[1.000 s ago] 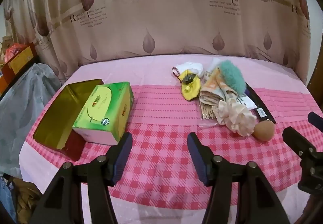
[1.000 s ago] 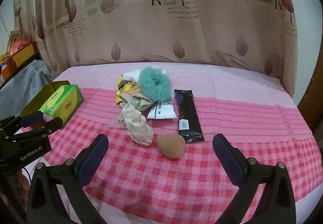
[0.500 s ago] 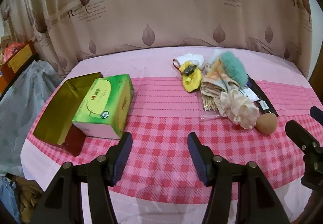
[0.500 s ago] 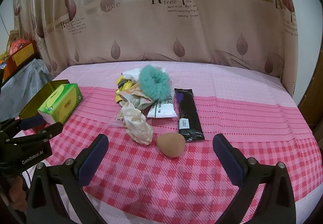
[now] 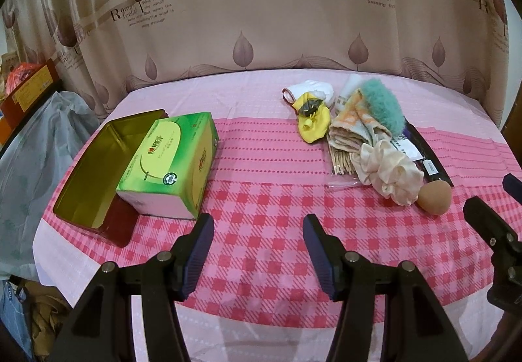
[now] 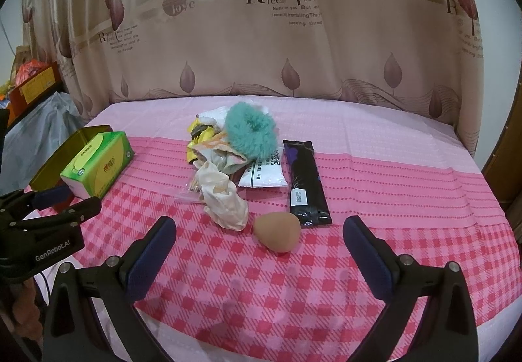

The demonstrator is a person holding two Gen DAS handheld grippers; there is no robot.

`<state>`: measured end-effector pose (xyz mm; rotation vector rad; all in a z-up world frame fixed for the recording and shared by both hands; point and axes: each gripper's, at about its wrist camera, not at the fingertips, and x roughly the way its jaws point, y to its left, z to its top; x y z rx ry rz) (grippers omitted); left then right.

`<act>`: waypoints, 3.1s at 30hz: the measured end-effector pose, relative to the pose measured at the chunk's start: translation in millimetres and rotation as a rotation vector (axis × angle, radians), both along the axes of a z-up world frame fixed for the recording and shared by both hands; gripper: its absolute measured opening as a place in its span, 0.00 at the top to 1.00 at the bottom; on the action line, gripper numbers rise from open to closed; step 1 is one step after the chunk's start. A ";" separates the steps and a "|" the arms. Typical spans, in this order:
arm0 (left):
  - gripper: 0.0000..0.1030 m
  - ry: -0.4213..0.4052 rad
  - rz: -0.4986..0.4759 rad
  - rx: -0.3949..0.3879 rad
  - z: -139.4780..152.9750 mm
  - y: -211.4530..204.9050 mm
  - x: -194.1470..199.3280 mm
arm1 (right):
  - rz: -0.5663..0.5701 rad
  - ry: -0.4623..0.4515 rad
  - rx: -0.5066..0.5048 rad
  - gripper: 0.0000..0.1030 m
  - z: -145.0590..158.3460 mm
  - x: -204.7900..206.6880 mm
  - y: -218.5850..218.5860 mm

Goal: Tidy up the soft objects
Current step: 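Move both grippers toward the pile of soft items, then grasp the beige makeup sponge with the right gripper, then grasp the cream scrunchie with the left gripper while the right gripper holds the sponge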

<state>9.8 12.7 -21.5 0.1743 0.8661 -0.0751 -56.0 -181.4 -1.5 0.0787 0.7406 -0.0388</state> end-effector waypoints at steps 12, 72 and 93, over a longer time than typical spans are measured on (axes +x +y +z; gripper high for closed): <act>0.44 0.007 -0.002 -0.001 -0.9 2.7 0.5 | 0.005 0.014 -0.001 0.14 -2.9 1.7 1.0; 0.44 0.110 -0.079 0.004 -38.5 -15.3 32.1 | 0.012 0.201 0.009 0.57 -76.3 55.3 -15.4; 0.44 0.173 -0.242 -0.134 -2.5 -82.6 33.4 | -0.148 0.076 0.043 0.57 -14.4 23.3 -73.8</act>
